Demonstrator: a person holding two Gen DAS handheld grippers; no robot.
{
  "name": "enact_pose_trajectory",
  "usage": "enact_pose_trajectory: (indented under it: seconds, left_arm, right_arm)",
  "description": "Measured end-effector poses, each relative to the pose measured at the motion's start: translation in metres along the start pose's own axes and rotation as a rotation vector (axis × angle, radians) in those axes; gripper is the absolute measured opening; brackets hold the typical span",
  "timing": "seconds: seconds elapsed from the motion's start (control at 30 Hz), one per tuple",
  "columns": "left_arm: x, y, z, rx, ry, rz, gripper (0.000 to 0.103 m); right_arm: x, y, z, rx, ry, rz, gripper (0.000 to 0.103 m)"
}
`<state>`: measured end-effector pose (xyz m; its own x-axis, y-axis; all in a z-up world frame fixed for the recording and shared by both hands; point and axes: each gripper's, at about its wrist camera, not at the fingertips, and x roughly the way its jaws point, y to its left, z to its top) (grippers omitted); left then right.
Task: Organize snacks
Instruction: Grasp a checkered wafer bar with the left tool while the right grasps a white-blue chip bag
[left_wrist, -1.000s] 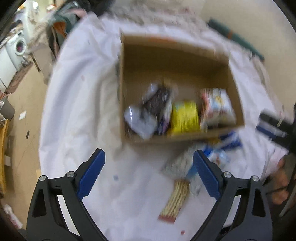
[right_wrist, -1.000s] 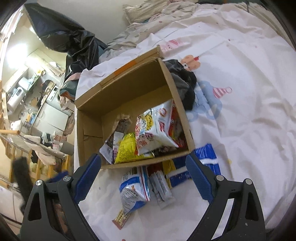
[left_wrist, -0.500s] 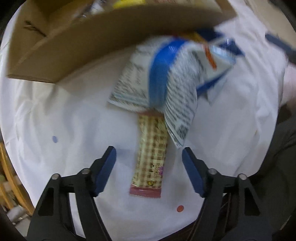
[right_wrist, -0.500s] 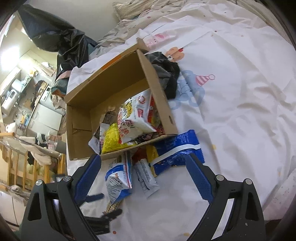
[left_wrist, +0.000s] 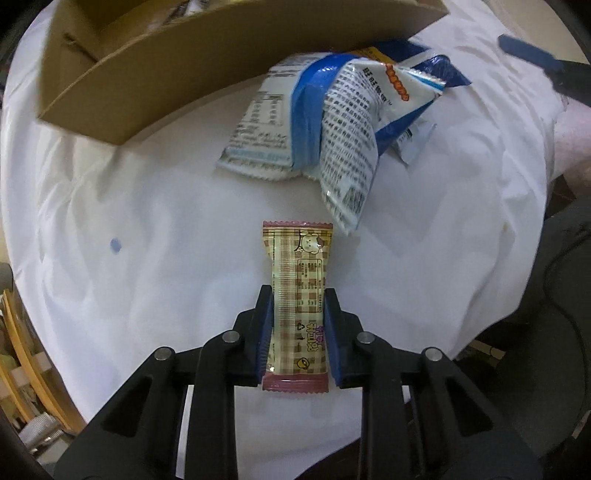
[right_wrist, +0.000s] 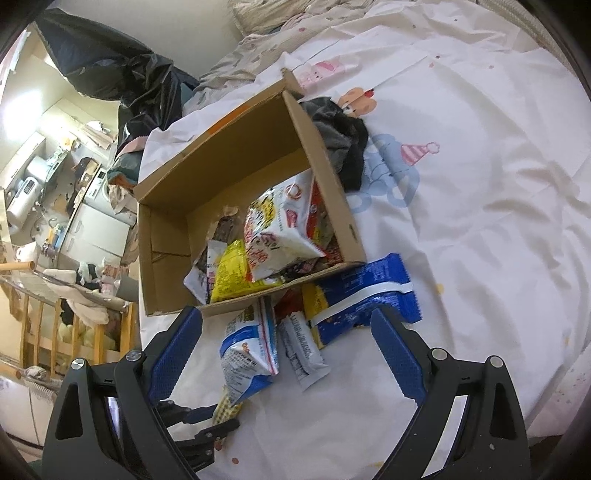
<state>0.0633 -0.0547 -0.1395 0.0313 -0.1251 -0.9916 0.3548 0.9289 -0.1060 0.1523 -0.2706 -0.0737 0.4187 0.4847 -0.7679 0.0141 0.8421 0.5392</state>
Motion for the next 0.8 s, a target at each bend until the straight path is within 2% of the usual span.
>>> enact_pose_trajectory:
  seconds: [0.1, 0.27, 0.43, 0.53, 0.63, 0.8]
  left_arm:
    - [-0.014, 0.012, -0.011, -0.041, -0.052, 0.005, 0.022]
    - [-0.046, 0.044, -0.013, -0.194, -0.189, 0.042, 0.022]
    - [-0.075, 0.072, -0.013, -0.332, -0.323, 0.048, 0.022]
    - [-0.082, 0.079, -0.006, -0.358, -0.354, 0.037, 0.022]
    - [-0.082, 0.081, 0.001, -0.356, -0.363, 0.035, 0.022]
    - [-0.083, 0.080, 0.000, -0.374, -0.374, 0.027, 0.022]
  right_arm:
    - [0.009, 0.003, -0.003, 0.013, 0.049, 0.049, 0.095]
    - [0.040, 0.006, -0.009, 0.070, 0.179, 0.116, 0.095]
    - [0.077, 0.019, -0.013, 0.071, 0.275, 0.118, 0.095]
    - [0.099, 0.029, -0.015, 0.044, 0.320, 0.079, 0.093]
    - [0.112, 0.032, -0.018, 0.020, 0.350, 0.014, 0.080]
    - [0.130, 0.038, -0.030, -0.003, 0.428, 0.022, 0.075]
